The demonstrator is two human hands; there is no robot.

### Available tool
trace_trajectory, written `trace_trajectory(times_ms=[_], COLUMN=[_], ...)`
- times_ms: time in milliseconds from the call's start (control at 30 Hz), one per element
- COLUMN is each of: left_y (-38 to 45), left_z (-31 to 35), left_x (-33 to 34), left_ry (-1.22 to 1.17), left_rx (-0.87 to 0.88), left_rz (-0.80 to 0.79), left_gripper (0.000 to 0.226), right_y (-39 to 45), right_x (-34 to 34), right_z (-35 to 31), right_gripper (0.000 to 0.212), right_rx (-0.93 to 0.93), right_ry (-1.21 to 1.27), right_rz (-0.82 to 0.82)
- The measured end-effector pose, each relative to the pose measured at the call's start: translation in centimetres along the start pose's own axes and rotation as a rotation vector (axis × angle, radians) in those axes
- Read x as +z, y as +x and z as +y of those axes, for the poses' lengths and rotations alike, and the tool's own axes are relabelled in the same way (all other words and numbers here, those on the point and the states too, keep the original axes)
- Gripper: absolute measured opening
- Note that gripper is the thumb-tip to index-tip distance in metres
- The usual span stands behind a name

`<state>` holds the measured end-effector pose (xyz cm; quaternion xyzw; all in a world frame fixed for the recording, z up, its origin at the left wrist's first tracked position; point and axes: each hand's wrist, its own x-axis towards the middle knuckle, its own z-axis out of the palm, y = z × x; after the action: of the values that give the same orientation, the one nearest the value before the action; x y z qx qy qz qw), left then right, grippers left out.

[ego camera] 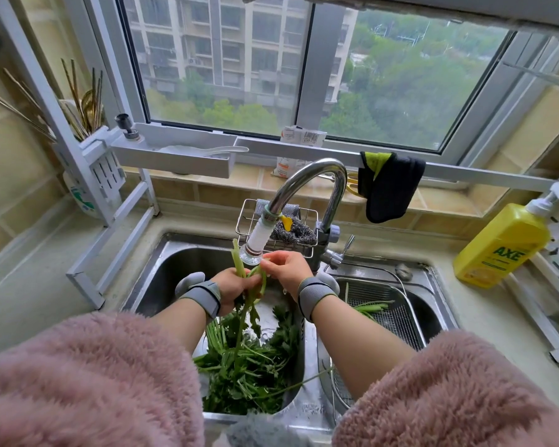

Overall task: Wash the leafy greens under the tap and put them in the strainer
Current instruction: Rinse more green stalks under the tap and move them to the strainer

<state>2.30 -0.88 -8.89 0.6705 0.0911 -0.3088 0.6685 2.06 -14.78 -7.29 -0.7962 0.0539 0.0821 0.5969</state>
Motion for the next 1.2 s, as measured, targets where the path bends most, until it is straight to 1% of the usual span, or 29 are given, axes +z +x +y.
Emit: trace_trajectory(times_ms=[233, 300, 367, 467, 533, 600, 667, 700, 733, 767, 800, 833, 900, 933, 1000, 1067, 1100, 1167, 1200], left_y=[-0.3, -0.2, -0.2, -0.3, -0.2, 0.0, 0.0, 0.1, 0.1, 0.3, 0.6, 0.8, 1.1, 1.1, 0.6, 1.1, 1.2, 0.8, 0.7], left_z=[0.0, 0.0, 0.1, 0.5, 0.8, 1.1, 1.5, 1.8, 1.9, 2.0, 2.0, 2.1, 2.2, 2.2, 2.3, 2.1, 1.9, 2.1, 2.2], left_x=[0.4, 0.2, 0.0, -0.6, -0.9, -1.1, -1.3, -1.5, -1.6, -1.8, -2.1, -2.3, -2.6, -2.7, -2.9, -3.4, -3.5, -3.6, -3.8], left_ry=[0.021, -0.047, -0.138, -0.239, -0.291, -0.356, -0.404, -0.419, -0.431, -0.439, -0.456, -0.475, -0.498, -0.499, -0.465, -0.402, -0.363, -0.325, -0.312], left_rx=[0.004, -0.011, -0.025, 0.012, 0.045, 0.04, 0.012, 0.01, 0.008, 0.017, 0.035, 0.066, 0.12, 0.13, 0.137, 0.128, 0.118, 0.111, 0.116], left_rz=[-0.031, 0.012, 0.071, 0.142, 0.209, 0.244, 0.274, 0.294, 0.316, 0.339, 0.352, 0.364, 0.394, 0.41, 0.428, 0.422, 0.419, 0.41, 0.416], left_gripper=[0.015, 0.017, 0.021, 0.028, 0.031, 0.033, 0.033, 0.032, 0.032, 0.033, 0.034, 0.035, 0.038, 0.039, 0.045, 0.06, 0.065, 0.061, 0.058], right_y=[-0.1, 0.0, 0.3, 0.6, 0.4, 0.1, -0.3, -0.5, -0.8, -1.0, -1.2, -1.3, -1.2, -0.9, -0.6, -0.4, -0.3, 0.0, 0.2], right_x=[0.7, 0.8, 0.8, 0.9, 1.5, 2.2, 2.9, 3.0, 3.1, 3.1, 3.0, 2.9, 2.5, 2.4, 2.1, 2.0, 2.0, 1.8, 1.8], right_z=[-0.4, -0.5, -0.3, 0.8, 1.5, 2.0, 2.0, 1.9, 1.9, 1.8, 2.0, 2.1, 2.2, 2.2, 1.8, 1.2, 0.9, 0.4, 0.2], right_gripper=[0.026, 0.027, 0.028, 0.027, 0.032, 0.041, 0.045, 0.052, 0.056, 0.055, 0.05, 0.04, 0.02, 0.015, 0.018, 0.015, 0.018, 0.026, 0.024], right_rx=[-0.007, 0.01, 0.021, 0.094, 0.183, 0.259, 0.3, 0.299, 0.284, 0.256, 0.219, 0.18, 0.107, 0.082, 0.049, 0.034, 0.025, -0.003, -0.02], right_ry=[0.063, 0.05, -0.058, -0.103, -0.087, -0.059, -0.009, -0.036, -0.096, -0.146, -0.184, -0.198, -0.228, -0.238, -0.241, -0.239, -0.242, -0.318, -0.375], right_rz=[0.003, 0.026, 0.055, 0.064, 0.044, 0.003, -0.085, -0.14, -0.191, -0.239, -0.266, -0.276, -0.234, -0.203, -0.149, -0.1, -0.08, -0.053, -0.052])
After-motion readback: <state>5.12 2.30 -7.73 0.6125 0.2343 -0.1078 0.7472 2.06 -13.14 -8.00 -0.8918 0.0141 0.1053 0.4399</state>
